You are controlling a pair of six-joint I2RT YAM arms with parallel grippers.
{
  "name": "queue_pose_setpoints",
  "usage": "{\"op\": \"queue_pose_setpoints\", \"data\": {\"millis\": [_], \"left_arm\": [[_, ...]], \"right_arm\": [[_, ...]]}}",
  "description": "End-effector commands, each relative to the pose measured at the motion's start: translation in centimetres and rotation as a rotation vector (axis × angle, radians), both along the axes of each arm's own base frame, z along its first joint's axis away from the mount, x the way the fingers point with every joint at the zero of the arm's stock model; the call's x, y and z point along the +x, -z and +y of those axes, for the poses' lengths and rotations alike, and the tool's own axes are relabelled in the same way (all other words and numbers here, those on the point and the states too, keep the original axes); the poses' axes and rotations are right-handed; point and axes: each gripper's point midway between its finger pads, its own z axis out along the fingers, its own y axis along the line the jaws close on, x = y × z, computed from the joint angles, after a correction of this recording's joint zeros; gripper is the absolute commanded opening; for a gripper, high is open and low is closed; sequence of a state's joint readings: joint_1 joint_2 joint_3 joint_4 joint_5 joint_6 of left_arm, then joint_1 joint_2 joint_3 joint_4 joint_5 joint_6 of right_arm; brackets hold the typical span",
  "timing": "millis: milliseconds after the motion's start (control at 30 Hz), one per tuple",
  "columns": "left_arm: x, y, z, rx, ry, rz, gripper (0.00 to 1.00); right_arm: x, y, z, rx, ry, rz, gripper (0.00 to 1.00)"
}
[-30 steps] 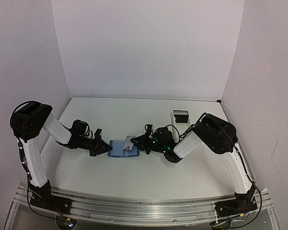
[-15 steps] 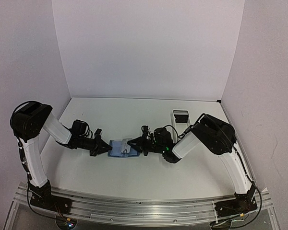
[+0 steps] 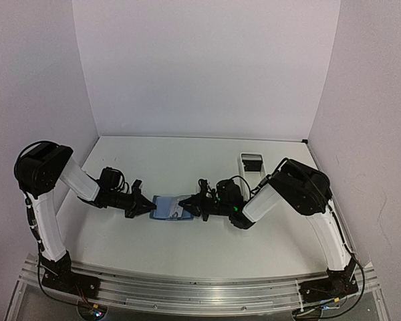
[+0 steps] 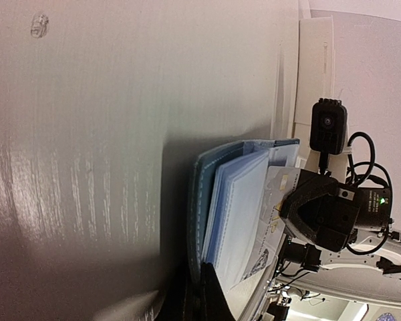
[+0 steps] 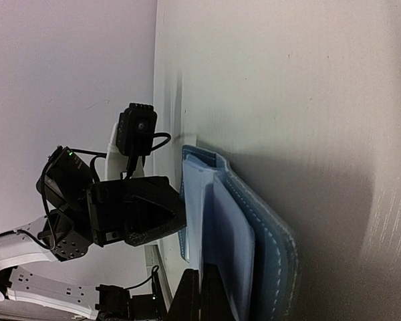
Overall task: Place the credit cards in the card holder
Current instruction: Insert the credit card into the card holder.
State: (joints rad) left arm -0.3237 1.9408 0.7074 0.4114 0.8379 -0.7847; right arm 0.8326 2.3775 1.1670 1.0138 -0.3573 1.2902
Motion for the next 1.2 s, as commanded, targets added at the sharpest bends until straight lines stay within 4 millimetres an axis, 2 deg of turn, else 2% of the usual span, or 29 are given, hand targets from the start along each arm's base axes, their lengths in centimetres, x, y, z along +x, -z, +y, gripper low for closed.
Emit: {"op": "queue_pose_setpoints", "data": {"millis": [0,400,733,867,1033,1167], "left_arm": [[-0.8,3.6,1.7,0.119,-0.057,0.086,0.00],[-0.3,3.2,1.4,0.115,-0.028,0.031,0.00],[0.1,3.3,1.3,0.120,-0.015,0.017,0.00],[0.1,3.2,1.2,0.115,-0.010,0.018,0.00],[0.1,3.3,1.1,0.113,-0.007,0.019,0.00],[0.1,3.3,1.2,0.117,-0.006,0.024,0.00]], "right_arm": [[-3.2,5.2,-0.4,-0.108,-0.066,0.191,0.00],[-3.1,5.9,1.1,-0.094,-0.125,0.198,0.00],[-2.6,6.6,2.7,-0.196,-0.201,0.119,0.01],[-2.6,6.6,3.3,-0.263,-0.207,0.091,0.10],[-2.3,6.1,3.7,-0.365,-0.207,0.034,0.29],[-1.4,5.3,3.1,-0.458,-0.188,-0.012,0.42]]}}
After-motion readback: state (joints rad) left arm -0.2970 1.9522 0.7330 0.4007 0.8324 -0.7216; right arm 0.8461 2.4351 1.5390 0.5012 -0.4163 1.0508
